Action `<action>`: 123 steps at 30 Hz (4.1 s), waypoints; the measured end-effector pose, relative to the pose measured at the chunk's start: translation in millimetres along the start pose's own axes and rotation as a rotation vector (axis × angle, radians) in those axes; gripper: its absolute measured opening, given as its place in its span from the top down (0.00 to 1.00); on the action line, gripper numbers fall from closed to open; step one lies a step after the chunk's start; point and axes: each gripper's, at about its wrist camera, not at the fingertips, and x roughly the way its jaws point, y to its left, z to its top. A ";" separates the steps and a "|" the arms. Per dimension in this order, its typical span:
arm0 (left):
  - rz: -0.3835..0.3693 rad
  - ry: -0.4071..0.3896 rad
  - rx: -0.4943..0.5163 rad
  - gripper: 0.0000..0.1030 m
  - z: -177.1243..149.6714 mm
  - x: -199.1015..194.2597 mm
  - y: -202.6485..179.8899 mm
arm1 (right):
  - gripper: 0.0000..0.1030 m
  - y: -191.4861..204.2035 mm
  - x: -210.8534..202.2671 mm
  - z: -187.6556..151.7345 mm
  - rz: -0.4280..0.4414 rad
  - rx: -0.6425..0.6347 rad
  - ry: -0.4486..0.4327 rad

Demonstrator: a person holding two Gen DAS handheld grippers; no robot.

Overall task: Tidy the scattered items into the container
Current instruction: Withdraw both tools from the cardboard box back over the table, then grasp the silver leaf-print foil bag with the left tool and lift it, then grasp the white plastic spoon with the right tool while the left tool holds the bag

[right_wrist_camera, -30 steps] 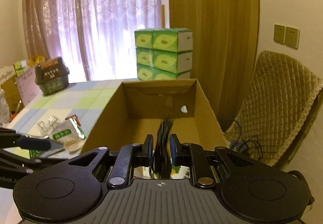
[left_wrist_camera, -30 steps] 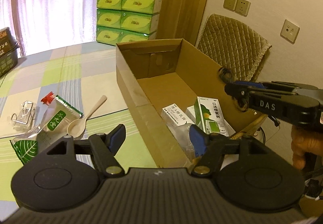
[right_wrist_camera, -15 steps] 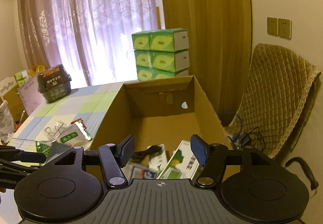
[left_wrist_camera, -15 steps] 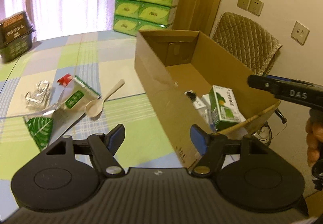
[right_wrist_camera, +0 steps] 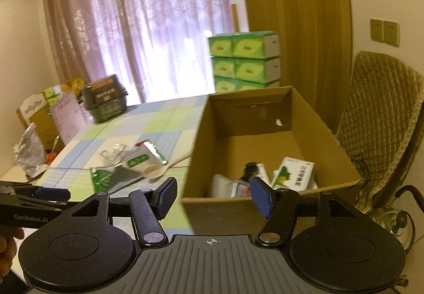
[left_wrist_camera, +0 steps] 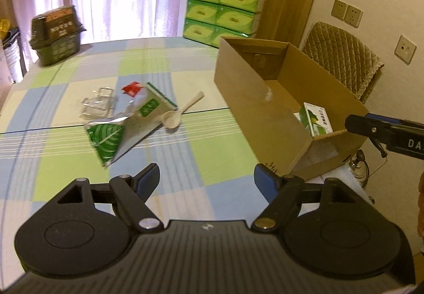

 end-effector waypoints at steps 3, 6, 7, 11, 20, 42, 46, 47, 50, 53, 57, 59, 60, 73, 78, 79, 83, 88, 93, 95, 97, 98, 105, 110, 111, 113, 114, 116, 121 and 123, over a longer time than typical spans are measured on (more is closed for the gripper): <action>0.024 -0.009 -0.002 0.27 -7.2 -13.8 10.7 | 0.35 16.1 -5.9 -2.0 0.021 -0.019 0.001; 0.048 -0.016 -0.014 0.26 -14.5 -26.4 23.8 | 0.35 31.7 -9.2 -4.7 0.043 -0.036 0.006; 0.055 -0.017 -0.018 0.25 -16.8 -30.0 28.0 | 0.35 36.9 -9.8 -6.0 0.051 -0.042 0.010; 0.080 -0.015 -0.027 0.24 -25.5 -42.8 45.6 | 0.35 55.8 -10.7 -11.9 0.081 -0.067 0.028; 0.118 0.002 -0.049 0.23 -41.4 -54.1 79.4 | 0.35 82.1 3.9 -21.8 0.122 -0.110 0.070; 0.118 0.090 -0.001 0.22 -25.6 1.8 139.4 | 0.35 118.5 97.1 -36.9 0.188 -0.189 0.196; 0.100 0.107 0.060 0.22 -9.5 24.8 147.1 | 0.35 120.3 119.6 -34.2 0.191 -0.205 0.211; 0.092 0.115 0.071 0.22 -5.1 31.8 149.7 | 0.35 120.1 124.7 -33.3 0.191 -0.206 0.212; 0.072 0.130 0.079 0.23 5.7 51.7 157.6 | 0.35 118.6 140.6 -30.4 0.187 -0.202 0.217; 0.057 0.139 0.076 0.31 14.5 71.3 163.2 | 0.35 116.3 156.0 -29.0 0.188 -0.197 0.227; 0.053 0.144 0.047 0.53 23.7 96.0 170.0 | 0.35 114.4 175.0 -30.5 0.193 -0.194 0.242; 0.044 0.146 0.016 0.57 27.0 108.2 174.5 | 0.35 113.0 183.4 -32.3 0.192 -0.194 0.251; 0.040 0.148 -0.001 0.59 28.6 114.4 176.8 | 0.35 112.1 187.5 -33.0 0.192 -0.193 0.255; 0.067 0.132 -0.130 0.99 25.2 131.7 183.5 | 0.35 98.5 216.0 -35.8 0.162 -0.170 0.275; 0.141 0.107 -0.221 1.00 2.3 99.6 182.0 | 0.35 100.5 217.7 -33.3 0.157 -0.165 0.264; 0.147 0.111 -0.242 1.00 -4.2 92.9 180.3 | 0.35 101.0 218.6 -32.9 0.156 -0.165 0.263; 0.052 0.160 -0.225 0.93 -23.6 71.5 163.8 | 0.35 101.7 221.5 -29.9 0.149 -0.156 0.256; 0.063 0.182 -0.135 0.73 -20.8 51.9 153.6 | 0.35 99.4 220.8 -25.8 0.141 -0.151 0.245; 0.065 0.158 -0.109 0.24 10.8 52.9 157.5 | 0.35 95.4 224.7 -23.7 0.135 -0.144 0.242; 0.031 0.186 -0.080 0.19 27.1 67.0 158.7 | 0.35 93.8 227.4 -22.1 0.132 -0.145 0.240; -0.010 0.225 -0.072 0.18 40.8 84.2 164.4 | 0.35 92.4 230.4 -20.8 0.129 -0.145 0.238; -0.031 0.246 -0.067 0.18 47.2 94.1 167.2 | 0.35 91.8 232.7 -20.0 0.127 -0.145 0.237; -0.073 0.420 -0.016 0.23 60.2 155.0 175.9 | 0.35 87.6 261.1 -14.2 0.107 -0.125 0.233; -0.075 0.437 0.011 0.35 54.9 163.0 178.2 | 0.35 81.1 287.1 -7.6 0.080 -0.006 0.239; -0.081 0.433 0.007 0.37 54.2 162.2 178.2 | 0.35 79.8 292.1 -5.5 0.073 0.025 0.240; -0.078 0.421 0.016 0.39 53.6 159.9 176.2 | 0.34 79.0 301.9 -2.2 0.055 0.076 0.239; -0.075 0.417 0.017 0.39 53.3 159.1 175.6 | 0.34 79.9 306.0 -0.4 0.046 0.085 0.237; -0.072 0.412 0.010 0.39 52.0 157.5 176.4 | 0.34 84.6 314.5 1.9 0.019 0.077 0.233; -0.083 0.408 -0.017 0.39 48.5 153.7 182.1 | 0.35 99.3 327.0 -2.7 -0.022 -0.018 0.239; -0.087 0.409 -0.017 0.39 46.9 152.3 183.2 | 0.35 102.3 324.7 -5.7 -0.011 -0.059 0.244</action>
